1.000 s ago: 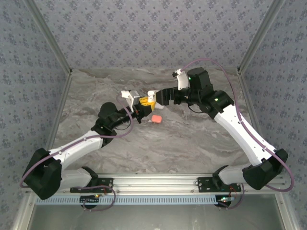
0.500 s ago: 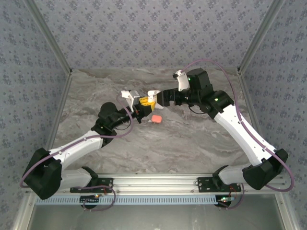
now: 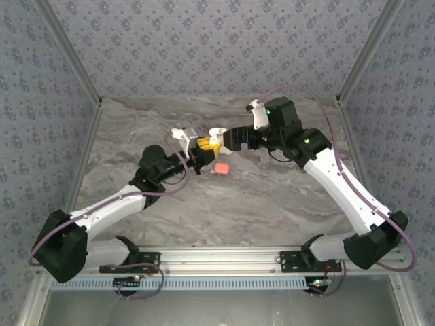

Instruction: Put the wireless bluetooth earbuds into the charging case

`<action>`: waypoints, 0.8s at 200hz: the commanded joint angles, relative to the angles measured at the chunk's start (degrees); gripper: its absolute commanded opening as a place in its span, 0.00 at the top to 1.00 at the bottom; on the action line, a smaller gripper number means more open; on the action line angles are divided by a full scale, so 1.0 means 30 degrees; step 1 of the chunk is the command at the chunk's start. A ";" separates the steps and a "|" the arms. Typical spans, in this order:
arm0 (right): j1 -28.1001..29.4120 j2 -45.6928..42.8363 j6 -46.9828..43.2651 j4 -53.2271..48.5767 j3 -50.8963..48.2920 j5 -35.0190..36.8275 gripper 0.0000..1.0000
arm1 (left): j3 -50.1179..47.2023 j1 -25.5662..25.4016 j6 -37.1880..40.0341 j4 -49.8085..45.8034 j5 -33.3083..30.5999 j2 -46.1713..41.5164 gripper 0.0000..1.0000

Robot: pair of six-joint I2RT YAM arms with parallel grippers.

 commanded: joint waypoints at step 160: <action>-0.0439 -0.0735 -0.0338 -0.0736 0.0113 0.0479 0.00 | 0.0496 -0.0151 0.0005 0.1231 -0.0011 -0.0107 1.00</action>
